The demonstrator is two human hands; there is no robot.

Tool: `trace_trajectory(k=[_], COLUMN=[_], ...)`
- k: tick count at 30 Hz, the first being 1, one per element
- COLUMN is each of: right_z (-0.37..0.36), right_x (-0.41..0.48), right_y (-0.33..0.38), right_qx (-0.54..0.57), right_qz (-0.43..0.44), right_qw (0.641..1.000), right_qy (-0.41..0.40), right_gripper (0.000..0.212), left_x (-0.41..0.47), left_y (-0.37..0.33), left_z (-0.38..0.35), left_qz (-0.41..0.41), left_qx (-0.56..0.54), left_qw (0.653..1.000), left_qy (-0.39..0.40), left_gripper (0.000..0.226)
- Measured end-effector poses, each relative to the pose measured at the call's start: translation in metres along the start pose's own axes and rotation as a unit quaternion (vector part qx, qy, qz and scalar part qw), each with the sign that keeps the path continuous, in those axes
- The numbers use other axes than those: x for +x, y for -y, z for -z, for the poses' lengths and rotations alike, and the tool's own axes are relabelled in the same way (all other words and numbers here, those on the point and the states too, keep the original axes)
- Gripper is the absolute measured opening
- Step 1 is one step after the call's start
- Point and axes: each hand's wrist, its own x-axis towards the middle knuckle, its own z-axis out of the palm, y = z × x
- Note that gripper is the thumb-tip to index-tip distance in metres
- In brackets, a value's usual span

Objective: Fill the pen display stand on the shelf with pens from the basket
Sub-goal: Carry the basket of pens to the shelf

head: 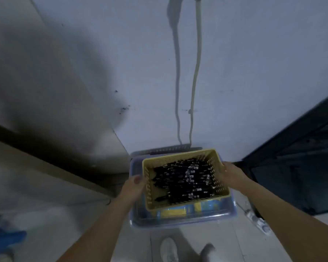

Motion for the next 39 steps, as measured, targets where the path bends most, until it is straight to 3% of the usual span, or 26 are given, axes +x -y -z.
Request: trace_trajectory(k=[4, 9, 18, 23, 29, 33, 39], right_z=[-0.007, -0.016, -0.009, -0.003, 0.009, 0.020, 0.042], right_x=[0.023, 0.057, 0.060, 0.063, 0.065, 0.063, 0.054], right_y=[-0.005, -0.024, -0.036, -0.039, -0.043, -0.048, -0.051], right_qx=[0.127, 0.295, 0.463, 0.475, 0.528, 0.548, 0.553], right_qz=[-0.062, -0.131, -0.138, -0.131, -0.138, -0.125, -0.116], right_qw=[0.989, 0.945, 0.875, 0.862, 0.821, 0.808, 0.809], right_qy=[-0.049, -0.055, 0.024, 0.121, 0.170, 0.176, 0.161], right_gripper=[0.028, 0.033, 0.048, 0.071, 0.096, 0.100, 0.102], left_x=[0.012, 0.018, 0.029, 0.032, 0.021, 0.011, -0.014], left_y=[0.009, 0.008, 0.009, 0.007, -0.006, -0.016, -0.043], left_z=[0.000, -0.008, -0.026, -0.029, -0.031, -0.024, -0.028], left_qz=[0.044, 0.079, 0.097, 0.114, 0.110, 0.116, 0.094], left_qx=[-0.113, -0.282, -0.336, -0.358, -0.380, -0.414, -0.386], left_qw=[0.992, 0.955, 0.936, 0.927, 0.918, 0.903, 0.917], left_qy=[0.038, 0.058, 0.029, 0.010, 0.014, 0.021, 0.026], left_gripper=[0.030, 0.026, 0.031, 0.032, 0.038, 0.060, 0.063])
